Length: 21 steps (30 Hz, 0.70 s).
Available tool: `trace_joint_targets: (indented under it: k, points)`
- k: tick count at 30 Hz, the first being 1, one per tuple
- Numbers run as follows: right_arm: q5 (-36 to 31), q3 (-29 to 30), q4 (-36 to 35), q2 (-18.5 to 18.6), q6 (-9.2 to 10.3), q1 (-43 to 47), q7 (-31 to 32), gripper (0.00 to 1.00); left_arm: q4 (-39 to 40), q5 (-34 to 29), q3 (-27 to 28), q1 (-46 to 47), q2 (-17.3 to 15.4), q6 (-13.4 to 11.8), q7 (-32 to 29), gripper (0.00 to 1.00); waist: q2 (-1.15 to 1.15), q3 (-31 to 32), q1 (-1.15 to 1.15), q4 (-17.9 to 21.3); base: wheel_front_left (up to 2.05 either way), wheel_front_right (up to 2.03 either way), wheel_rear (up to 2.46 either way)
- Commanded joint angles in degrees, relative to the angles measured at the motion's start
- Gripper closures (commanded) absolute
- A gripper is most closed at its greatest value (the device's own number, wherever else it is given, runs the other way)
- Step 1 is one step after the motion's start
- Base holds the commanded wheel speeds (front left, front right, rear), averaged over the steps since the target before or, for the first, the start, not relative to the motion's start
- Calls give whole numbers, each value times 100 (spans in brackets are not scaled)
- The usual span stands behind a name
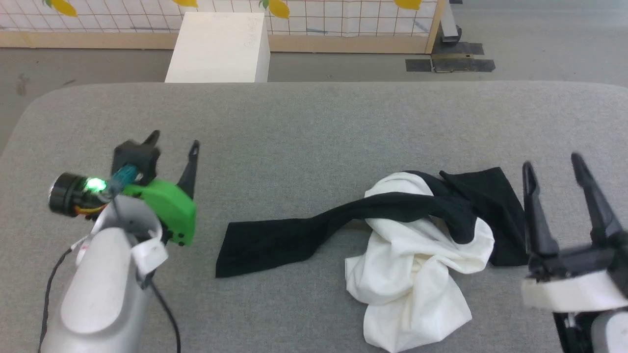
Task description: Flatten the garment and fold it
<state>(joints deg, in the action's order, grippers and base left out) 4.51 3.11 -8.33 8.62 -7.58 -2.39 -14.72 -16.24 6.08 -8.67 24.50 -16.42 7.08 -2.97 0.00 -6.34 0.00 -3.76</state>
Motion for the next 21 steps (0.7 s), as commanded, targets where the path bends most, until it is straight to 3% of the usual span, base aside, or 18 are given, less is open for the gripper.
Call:
trace_joint_targets:
  k: [1,9,13,16,21]
  points:
    - [-136,20,-79,-81,9,126,-28,0,1,210,-286,159,-122,33,-274,0,0,-54,0,40,0,0,0]
    - [-390,100,-111,-349,9,485,-28,0,416,2179,-2698,859,-1511,39,-2844,0,0,-266,0,273,0,0,0]
    - [-419,68,-111,-389,9,415,-28,0,685,2896,-3678,1229,-2005,40,-3657,0,0,-415,0,407,0,0,0]
    - [-430,23,-89,-404,9,314,-28,0,666,3319,-4272,1495,-2138,40,-4067,0,0,-542,0,481,0,0,0]
    - [-463,-119,-38,-429,9,90,-28,0,284,3704,-5206,2052,-2085,40,-4499,0,0,-791,0,625,0,0,0]
